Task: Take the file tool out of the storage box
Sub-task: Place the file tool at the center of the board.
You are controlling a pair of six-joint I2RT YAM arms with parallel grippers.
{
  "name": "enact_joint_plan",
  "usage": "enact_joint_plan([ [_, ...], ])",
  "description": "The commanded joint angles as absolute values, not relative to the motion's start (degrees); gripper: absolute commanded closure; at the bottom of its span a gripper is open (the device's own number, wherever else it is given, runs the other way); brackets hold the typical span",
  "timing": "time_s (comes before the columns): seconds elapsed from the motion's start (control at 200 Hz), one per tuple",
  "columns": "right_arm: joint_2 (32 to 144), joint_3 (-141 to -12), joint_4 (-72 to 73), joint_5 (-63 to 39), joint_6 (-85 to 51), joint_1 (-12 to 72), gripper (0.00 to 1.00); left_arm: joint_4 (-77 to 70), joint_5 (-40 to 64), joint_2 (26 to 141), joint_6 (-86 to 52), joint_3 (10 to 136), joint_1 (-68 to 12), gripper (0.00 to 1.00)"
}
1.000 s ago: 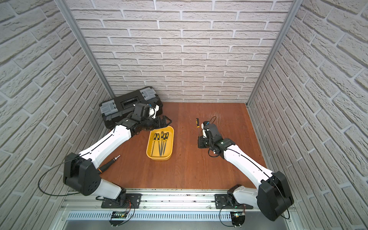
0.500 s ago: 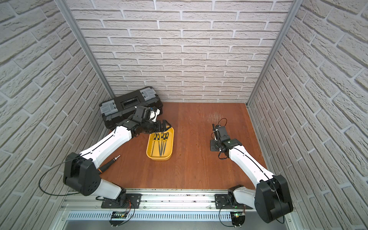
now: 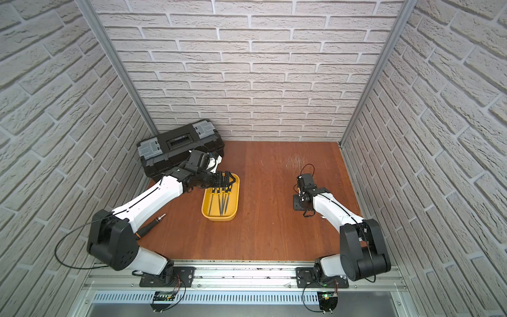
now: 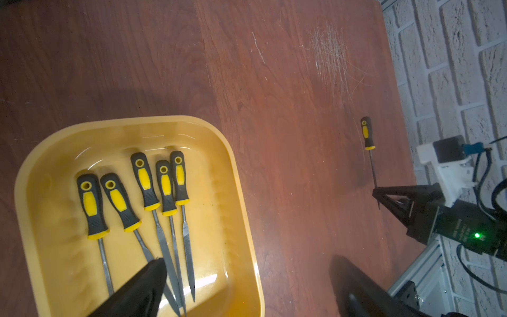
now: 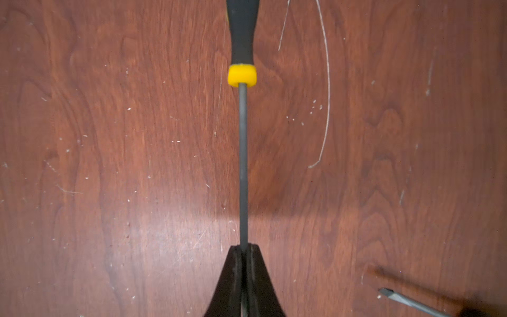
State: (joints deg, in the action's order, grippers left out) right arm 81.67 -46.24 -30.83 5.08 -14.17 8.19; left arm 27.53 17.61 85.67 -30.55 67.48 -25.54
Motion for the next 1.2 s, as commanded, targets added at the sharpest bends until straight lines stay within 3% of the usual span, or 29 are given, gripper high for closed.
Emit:
enact_joint_plan([
  [0.0,84.0,-48.6,-30.1,3.8,-12.4,7.7,0.97,28.0,16.5,84.2,-29.2,66.2,-25.8,0.01],
  [0.605,90.8,-51.9,-32.1,4.4,-12.5,7.5,0.97,27.1,15.5,86.0,-29.7,65.7,-25.8,0.01],
  [1.195,91.3,-52.6,-33.3,4.7,-13.3,7.5,0.76,27.1,15.4,86.9,-29.9,65.8,-25.7,0.01],
])
